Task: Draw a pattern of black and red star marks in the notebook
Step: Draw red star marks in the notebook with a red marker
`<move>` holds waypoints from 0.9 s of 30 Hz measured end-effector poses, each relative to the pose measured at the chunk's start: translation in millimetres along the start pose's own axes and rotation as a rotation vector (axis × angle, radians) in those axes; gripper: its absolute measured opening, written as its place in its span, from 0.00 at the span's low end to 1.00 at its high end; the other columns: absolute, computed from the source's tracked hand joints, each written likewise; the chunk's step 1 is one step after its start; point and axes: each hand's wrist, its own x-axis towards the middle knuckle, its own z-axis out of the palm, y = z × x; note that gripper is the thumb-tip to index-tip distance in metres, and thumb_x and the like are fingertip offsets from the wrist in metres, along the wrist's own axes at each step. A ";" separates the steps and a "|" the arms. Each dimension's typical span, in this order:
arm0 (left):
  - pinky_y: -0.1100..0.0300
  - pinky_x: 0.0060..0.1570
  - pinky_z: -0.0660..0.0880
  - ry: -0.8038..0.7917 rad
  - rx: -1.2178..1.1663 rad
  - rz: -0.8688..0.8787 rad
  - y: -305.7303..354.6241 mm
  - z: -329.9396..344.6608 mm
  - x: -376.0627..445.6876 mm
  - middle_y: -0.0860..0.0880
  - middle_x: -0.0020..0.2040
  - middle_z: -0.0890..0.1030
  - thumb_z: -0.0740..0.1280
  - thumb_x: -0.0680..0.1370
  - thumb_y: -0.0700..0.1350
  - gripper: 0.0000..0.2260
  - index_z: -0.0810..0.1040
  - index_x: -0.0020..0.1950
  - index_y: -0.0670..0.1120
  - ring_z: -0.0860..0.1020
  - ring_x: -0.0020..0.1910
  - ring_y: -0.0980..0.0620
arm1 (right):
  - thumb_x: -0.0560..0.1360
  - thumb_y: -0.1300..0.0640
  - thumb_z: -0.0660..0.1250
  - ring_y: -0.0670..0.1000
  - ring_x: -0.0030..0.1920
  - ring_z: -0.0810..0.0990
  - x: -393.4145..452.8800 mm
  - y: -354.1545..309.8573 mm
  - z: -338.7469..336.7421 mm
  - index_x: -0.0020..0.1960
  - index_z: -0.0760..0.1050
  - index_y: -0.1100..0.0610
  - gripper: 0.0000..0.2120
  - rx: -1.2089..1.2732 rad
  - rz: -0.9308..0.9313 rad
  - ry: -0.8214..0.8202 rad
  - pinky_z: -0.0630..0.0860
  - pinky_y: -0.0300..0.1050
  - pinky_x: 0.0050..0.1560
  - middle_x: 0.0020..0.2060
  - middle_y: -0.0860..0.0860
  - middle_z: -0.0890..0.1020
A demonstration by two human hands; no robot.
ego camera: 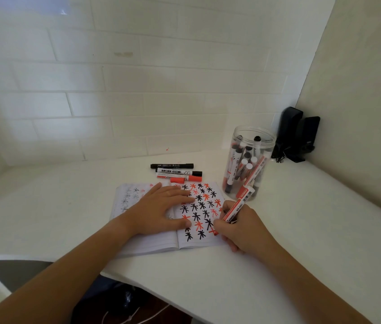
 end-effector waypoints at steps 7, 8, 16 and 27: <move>0.47 0.79 0.43 -0.006 0.008 0.002 0.7 -0.8 -0.2 0.66 0.77 0.62 0.56 0.73 0.77 0.33 0.64 0.76 0.66 0.53 0.77 0.66 | 0.80 0.52 0.70 0.52 0.20 0.74 0.1 -0.5 0.8 0.42 0.73 0.56 0.12 0.040 -0.021 0.053 0.69 0.39 0.21 0.26 0.50 0.80; 0.47 0.79 0.43 -0.006 0.009 0.003 0.8 -0.8 -0.2 0.66 0.77 0.61 0.56 0.73 0.77 0.33 0.64 0.76 0.66 0.53 0.77 0.66 | 0.80 0.50 0.71 0.51 0.21 0.74 -0.2 -1.0 1.2 0.43 0.73 0.57 0.13 0.037 -0.023 0.047 0.70 0.39 0.21 0.26 0.50 0.81; 0.47 0.78 0.43 -0.009 0.013 0.005 0.0 -1.0 -0.8 0.66 0.77 0.61 0.56 0.73 0.77 0.33 0.64 0.76 0.66 0.54 0.77 0.66 | 0.78 0.58 0.69 0.52 0.19 0.72 -1.0 -1.2 -0.8 0.39 0.70 0.57 0.11 -0.011 -0.001 0.020 0.69 0.39 0.21 0.23 0.52 0.77; 0.46 0.79 0.45 0.010 0.011 0.013 0.1 -0.1 -0.5 0.66 0.77 0.62 0.57 0.74 0.76 0.32 0.65 0.75 0.66 0.54 0.77 0.66 | 0.81 0.55 0.69 0.51 0.20 0.74 2.2 2.6 0.6 0.45 0.73 0.62 0.11 0.049 0.005 0.068 0.69 0.38 0.20 0.26 0.53 0.81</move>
